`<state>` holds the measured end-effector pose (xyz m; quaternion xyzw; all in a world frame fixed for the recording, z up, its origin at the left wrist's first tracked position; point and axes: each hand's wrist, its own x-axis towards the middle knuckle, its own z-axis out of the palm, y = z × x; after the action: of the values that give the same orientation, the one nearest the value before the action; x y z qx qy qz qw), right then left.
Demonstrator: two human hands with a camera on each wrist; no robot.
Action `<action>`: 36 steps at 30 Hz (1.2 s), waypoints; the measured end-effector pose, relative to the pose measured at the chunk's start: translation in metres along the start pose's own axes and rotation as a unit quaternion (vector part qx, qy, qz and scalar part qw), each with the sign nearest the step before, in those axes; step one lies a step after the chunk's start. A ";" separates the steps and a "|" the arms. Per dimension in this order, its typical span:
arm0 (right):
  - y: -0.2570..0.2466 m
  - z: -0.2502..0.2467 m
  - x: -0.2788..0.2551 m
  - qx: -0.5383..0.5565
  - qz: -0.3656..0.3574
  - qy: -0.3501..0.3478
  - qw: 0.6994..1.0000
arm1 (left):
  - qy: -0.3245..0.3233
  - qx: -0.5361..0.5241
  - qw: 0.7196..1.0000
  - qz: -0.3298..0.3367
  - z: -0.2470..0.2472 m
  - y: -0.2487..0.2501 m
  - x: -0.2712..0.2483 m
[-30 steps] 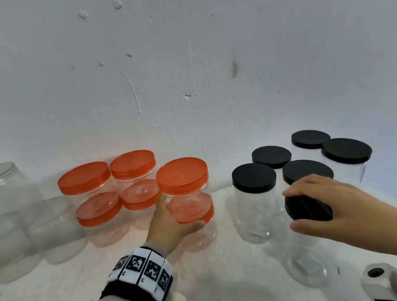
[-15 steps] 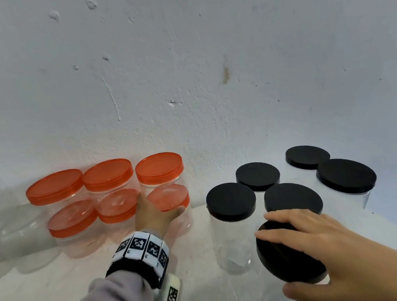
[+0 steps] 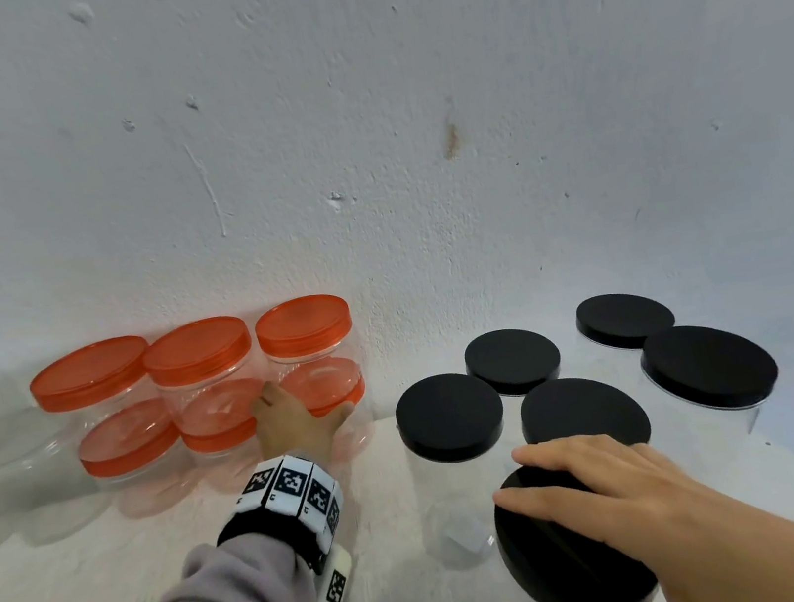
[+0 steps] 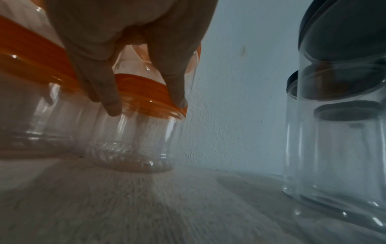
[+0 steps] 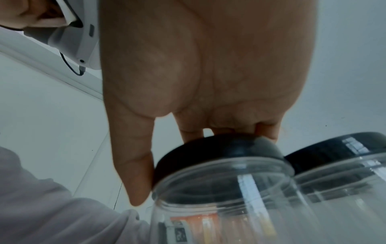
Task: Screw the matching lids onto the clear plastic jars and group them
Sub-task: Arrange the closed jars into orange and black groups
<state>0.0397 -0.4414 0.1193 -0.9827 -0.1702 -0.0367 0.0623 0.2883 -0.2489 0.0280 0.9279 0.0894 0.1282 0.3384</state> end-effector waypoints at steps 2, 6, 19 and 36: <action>-0.001 0.002 -0.001 0.003 -0.003 -0.006 1.000 | 0.003 0.007 1.000 0.002 -0.001 0.000 0.000; 0.003 -0.004 -0.001 -0.004 0.006 -0.026 1.000 | -0.003 0.002 1.000 -0.001 -0.005 0.001 -0.003; 0.014 0.004 -0.004 0.034 -0.061 -0.067 0.995 | 0.005 -0.123 0.982 0.144 -0.040 -0.001 -0.039; -0.009 0.006 0.004 0.076 -0.020 0.007 0.997 | -0.244 -0.179 0.917 0.260 -0.064 0.017 -0.082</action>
<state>0.0410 -0.4305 0.1146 -0.9713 -0.1917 -0.0323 0.1371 0.1923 -0.2434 0.0717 0.8449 -0.2649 -0.0053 0.4647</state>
